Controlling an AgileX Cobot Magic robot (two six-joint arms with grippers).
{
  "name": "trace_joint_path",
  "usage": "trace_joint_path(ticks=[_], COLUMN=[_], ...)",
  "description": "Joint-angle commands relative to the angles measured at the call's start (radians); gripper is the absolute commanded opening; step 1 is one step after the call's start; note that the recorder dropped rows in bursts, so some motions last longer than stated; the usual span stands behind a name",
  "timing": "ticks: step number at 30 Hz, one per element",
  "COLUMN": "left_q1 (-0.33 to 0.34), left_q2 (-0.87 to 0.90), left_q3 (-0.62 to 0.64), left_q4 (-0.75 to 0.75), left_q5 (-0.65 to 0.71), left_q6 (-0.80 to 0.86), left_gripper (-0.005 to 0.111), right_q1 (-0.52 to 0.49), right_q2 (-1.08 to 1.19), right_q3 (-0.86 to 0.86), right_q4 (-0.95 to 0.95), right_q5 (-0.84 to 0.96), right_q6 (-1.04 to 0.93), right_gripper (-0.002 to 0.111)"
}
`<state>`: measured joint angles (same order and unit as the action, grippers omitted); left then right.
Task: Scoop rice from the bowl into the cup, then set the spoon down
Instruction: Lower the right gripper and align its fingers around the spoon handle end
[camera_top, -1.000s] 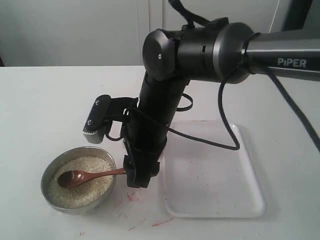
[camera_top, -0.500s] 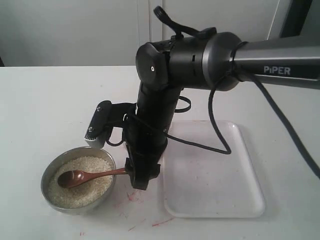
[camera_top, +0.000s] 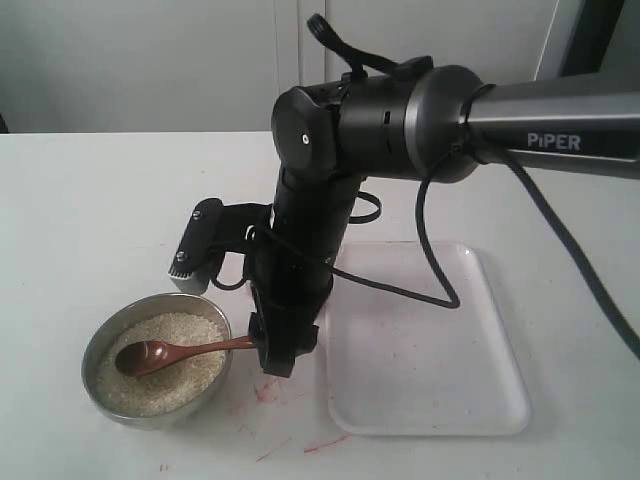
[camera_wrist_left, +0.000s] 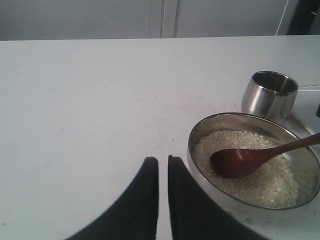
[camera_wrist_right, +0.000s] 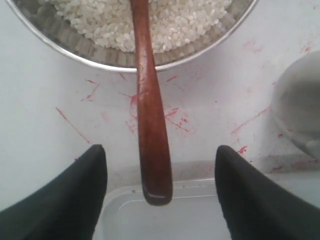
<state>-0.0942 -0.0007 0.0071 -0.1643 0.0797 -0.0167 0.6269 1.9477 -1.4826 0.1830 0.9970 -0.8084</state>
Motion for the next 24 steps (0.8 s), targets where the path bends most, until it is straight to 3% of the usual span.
trace_joint_path(ticks=[1, 24], left_q1=[0.002, 0.002], left_q2=[0.001, 0.001], left_q3=[-0.007, -0.007], left_q4=[-0.007, -0.007], left_q5=[-0.003, -0.003], left_q6=[-0.002, -0.002], left_gripper=[0.014, 0.014], right_q1=[0.001, 0.001], right_q2=[-0.001, 0.012], right_q3=[0.005, 0.006], right_q4=[-0.001, 0.003], right_q5=[-0.01, -0.018], right_q6=[0.005, 0.029], right_gripper=[0.06, 0.06])
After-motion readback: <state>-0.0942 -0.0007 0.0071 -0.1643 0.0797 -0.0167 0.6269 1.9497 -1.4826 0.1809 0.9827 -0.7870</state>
